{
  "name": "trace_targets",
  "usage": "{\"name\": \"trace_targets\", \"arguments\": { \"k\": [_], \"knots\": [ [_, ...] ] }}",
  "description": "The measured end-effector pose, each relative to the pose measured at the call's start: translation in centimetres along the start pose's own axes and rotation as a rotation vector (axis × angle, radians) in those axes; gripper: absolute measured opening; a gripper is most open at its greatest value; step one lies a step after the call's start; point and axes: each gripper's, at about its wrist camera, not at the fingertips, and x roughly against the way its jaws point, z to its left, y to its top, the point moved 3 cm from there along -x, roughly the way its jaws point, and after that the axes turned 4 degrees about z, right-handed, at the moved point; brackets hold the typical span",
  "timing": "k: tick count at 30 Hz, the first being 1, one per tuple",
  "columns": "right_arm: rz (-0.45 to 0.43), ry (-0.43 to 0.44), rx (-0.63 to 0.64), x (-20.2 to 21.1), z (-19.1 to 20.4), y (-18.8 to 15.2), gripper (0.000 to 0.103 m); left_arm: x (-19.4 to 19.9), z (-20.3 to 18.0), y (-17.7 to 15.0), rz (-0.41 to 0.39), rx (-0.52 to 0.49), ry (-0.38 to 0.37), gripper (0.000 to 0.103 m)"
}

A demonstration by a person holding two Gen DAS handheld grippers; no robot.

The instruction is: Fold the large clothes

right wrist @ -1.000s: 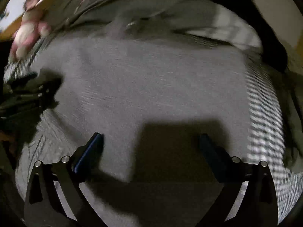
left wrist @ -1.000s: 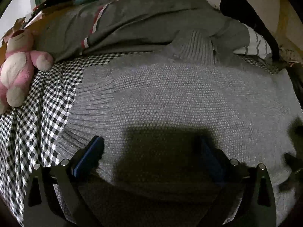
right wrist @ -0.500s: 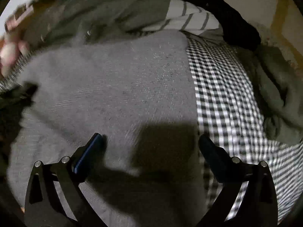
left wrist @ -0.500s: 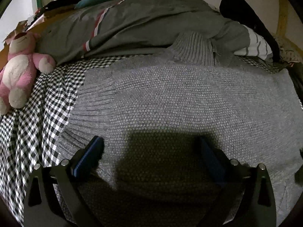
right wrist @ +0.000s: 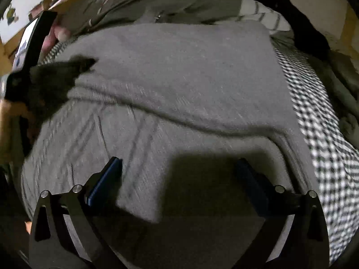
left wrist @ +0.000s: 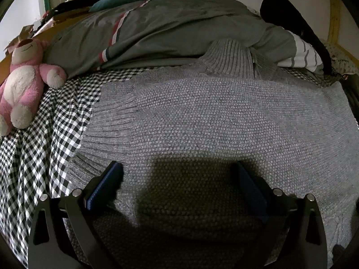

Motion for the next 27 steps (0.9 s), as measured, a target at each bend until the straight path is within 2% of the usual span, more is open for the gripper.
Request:
{"name": "trace_targets", "arguments": {
  "k": [3, 6, 8, 9, 12, 14, 22, 27],
  "knots": [
    [-0.049, -0.002, -0.033, 2.1, 0.1, -1.2, 0.1, 2.9, 0.7, -0.8, -0.064, 0.031, -0.034, 0.098],
    [-0.077, 0.01, 0.048, 2.7, 2.3, -1.8, 0.1, 6.1, 0.3, -3.3, -0.044, 0.013, -0.092, 0.098],
    [-0.052, -0.032, 0.108, 1.7, 3.7, -2.6, 0.099, 8.2, -0.5, -6.1, -0.049, -0.02, -0.082, 0.098],
    [-0.058, -0.035, 0.1, 1.6, 3.4, -2.9, 0.099, 8.7, -0.8, -7.4, -0.047, -0.034, -0.07, 0.098],
    [-0.064, 0.0, 0.05, 1.6, 2.5, -3.3, 0.099, 8.2, -1.4, -12.2, 0.006, -0.035, -0.04, 0.098],
    [-0.061, -0.005, 0.049, 1.9, 2.1, -3.8, 0.099, 8.5, -1.6, -12.9, -0.054, -0.066, -0.02, 0.098],
    [-0.058, -0.027, 0.03, 3.1, 1.8, -7.4, 0.099, 9.7, -0.7, -15.0, -0.05, -0.049, -0.031, 0.098],
    [-0.059, -0.069, 0.057, 3.3, 2.2, -9.1, 0.1, 10.6, 0.0, -16.9, -0.037, -0.083, -0.031, 0.098]
  ]
}}
